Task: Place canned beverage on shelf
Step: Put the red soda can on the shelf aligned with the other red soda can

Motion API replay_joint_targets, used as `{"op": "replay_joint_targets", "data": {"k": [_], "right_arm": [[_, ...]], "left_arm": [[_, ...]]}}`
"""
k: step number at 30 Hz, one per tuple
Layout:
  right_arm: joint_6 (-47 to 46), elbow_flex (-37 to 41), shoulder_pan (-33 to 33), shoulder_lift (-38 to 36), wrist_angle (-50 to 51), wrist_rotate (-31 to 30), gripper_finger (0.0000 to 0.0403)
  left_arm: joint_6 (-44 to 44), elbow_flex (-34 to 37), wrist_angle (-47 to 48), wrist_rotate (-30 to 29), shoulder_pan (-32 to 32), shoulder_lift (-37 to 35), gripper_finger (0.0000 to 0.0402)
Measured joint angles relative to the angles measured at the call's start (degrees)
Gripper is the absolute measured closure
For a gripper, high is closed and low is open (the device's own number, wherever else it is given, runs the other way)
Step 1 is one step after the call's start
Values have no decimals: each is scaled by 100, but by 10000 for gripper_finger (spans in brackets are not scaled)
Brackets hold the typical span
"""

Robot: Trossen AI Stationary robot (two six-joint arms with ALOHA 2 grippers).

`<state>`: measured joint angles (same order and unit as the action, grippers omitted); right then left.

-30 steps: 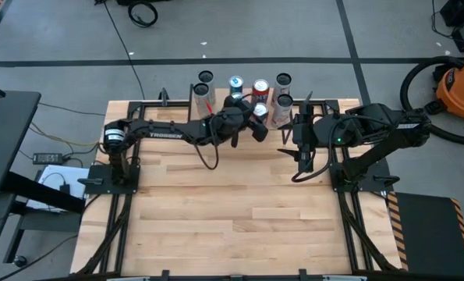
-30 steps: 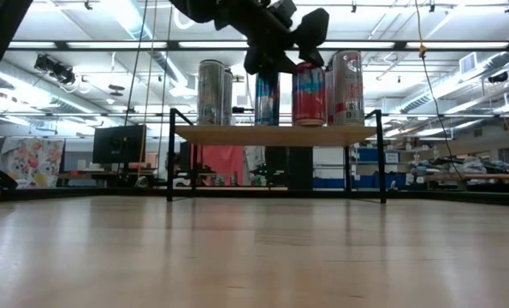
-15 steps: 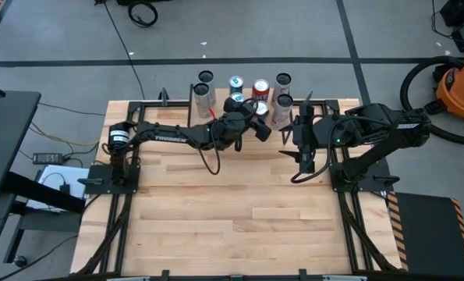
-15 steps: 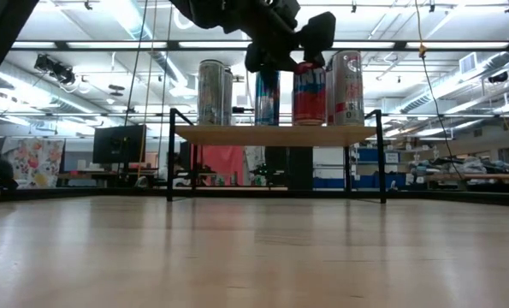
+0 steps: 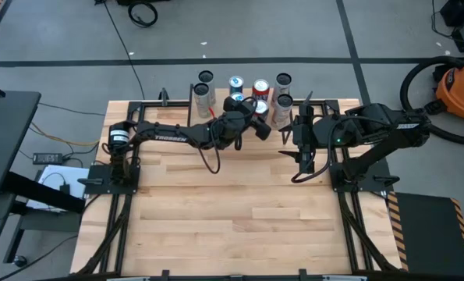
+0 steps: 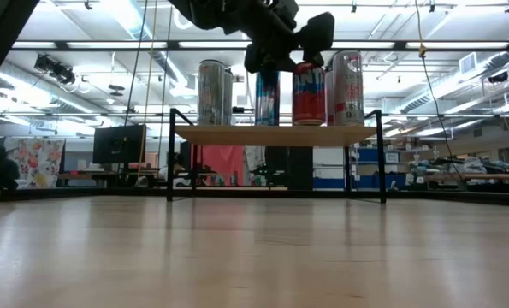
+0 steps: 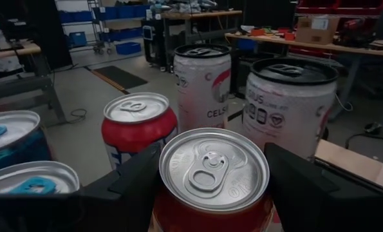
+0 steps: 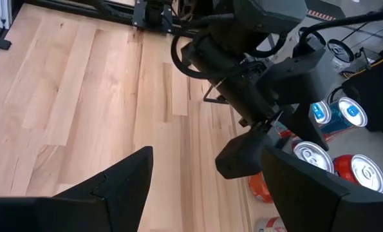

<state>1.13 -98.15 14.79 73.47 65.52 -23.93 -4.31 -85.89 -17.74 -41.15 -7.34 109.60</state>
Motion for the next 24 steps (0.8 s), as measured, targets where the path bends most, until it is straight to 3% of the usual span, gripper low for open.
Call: {"op": "replay_joint_targets", "data": {"k": [9,14,24], "right_arm": [[-7,0,0,0,-29,0,108],[-7,0,2,0,-29,0,108],[-8,0,0,0,-29,0,108]], "left_arm": [[-84,0,42,11,-81,0,156],[27,0,56,334,-130,0,132],[-91,0,62,350,-146,0,121]]}}
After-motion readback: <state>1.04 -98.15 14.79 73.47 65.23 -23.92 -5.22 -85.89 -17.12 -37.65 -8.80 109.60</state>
